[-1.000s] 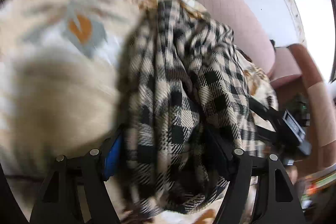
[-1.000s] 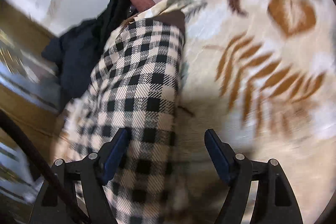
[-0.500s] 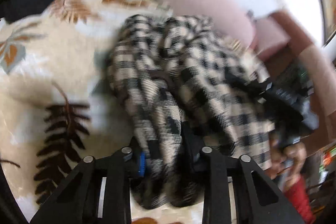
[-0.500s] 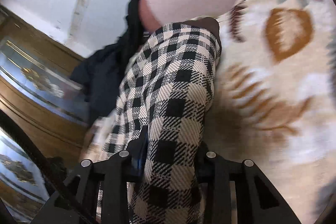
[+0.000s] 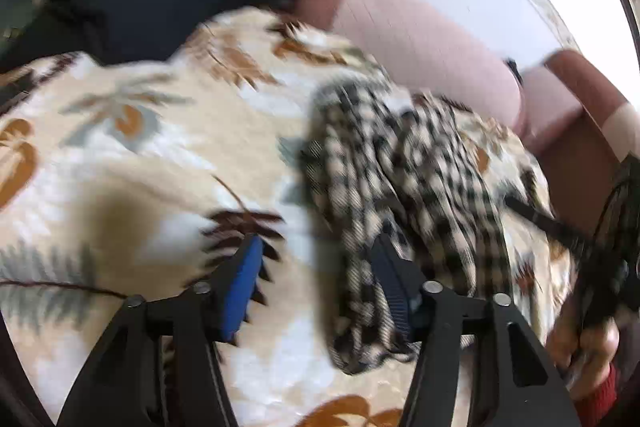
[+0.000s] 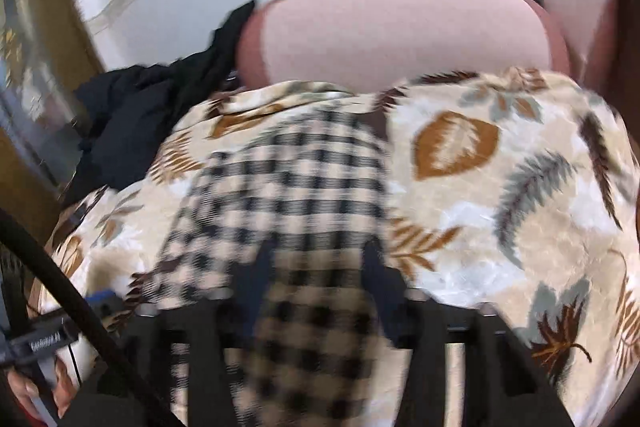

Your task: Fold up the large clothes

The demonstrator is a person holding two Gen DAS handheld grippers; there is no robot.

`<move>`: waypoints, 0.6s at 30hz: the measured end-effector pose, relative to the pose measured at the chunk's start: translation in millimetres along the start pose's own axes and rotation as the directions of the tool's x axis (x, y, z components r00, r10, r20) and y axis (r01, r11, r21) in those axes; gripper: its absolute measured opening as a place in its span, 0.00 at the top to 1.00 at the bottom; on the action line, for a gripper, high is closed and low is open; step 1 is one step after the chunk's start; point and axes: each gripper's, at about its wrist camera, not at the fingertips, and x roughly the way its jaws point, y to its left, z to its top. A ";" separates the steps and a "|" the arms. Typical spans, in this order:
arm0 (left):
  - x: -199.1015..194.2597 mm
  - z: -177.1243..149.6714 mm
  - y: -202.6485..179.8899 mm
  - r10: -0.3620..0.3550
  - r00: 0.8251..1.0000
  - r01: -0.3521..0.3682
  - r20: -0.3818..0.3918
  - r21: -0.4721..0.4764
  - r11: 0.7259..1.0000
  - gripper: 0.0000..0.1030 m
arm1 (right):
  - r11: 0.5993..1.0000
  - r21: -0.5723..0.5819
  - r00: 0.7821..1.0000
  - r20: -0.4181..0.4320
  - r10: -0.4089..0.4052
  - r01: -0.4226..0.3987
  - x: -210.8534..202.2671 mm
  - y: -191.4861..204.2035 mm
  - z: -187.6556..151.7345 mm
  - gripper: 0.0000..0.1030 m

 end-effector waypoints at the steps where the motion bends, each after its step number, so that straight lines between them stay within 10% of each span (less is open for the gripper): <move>1: -5.0 0.7 3.6 0.026 0.999 -0.026 0.029 -0.003 1.000 0.42 | 0.999 -0.009 0.999 -0.039 0.036 -0.037 7.3 9.6 -2.5 0.74; 5: -23.9 6.4 15.3 0.145 0.981 -0.146 0.128 -0.004 0.989 0.38 | 0.996 0.000 0.979 -0.183 0.092 -0.094 54.3 53.2 -38.0 0.75; 18: -95.2 5.9 19.3 0.302 0.851 -0.313 0.429 -0.046 0.949 0.22 | 0.986 -0.150 0.983 -0.179 0.044 -0.071 17.6 102.2 -102.2 0.71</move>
